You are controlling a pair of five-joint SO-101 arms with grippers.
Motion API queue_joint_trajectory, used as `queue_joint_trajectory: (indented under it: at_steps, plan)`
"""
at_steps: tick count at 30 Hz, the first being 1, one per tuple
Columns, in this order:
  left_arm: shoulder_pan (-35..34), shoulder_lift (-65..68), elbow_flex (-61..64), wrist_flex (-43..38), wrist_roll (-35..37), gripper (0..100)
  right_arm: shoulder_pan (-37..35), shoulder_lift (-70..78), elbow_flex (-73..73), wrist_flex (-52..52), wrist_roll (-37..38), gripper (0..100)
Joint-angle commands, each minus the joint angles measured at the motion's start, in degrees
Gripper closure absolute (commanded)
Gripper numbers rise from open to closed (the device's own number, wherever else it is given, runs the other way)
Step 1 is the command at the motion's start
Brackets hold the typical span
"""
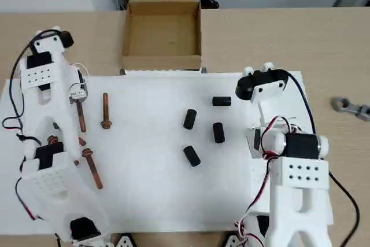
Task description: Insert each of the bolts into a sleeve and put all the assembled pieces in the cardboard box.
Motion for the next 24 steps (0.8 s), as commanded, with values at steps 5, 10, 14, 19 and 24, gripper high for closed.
queue_joint_trajectory:
  at_steps: [5,10,14,19,24]
  plan:
    - [0.4,2.3,-1.2,-1.7,-0.5,91,-0.7,0.1,-3.0,-0.1,-0.3,99.1]
    - [0.5,5.0,-1.2,-3.8,-0.4,91,-0.7,0.2,-3.0,-0.1,-0.3,99.1]
    - [0.4,8.1,-1.3,-4.3,-0.5,91,-0.7,0.2,-3.0,-0.1,-0.3,99.1]
    - [0.4,11.1,-2.8,-5.4,-0.2,91,-0.7,0.1,-3.0,-0.1,-0.3,99.1]
    - [0.4,12.5,-4.4,-3.9,1.7,99,-0.7,0.0,-3.0,-0.9,-0.3,99.1]
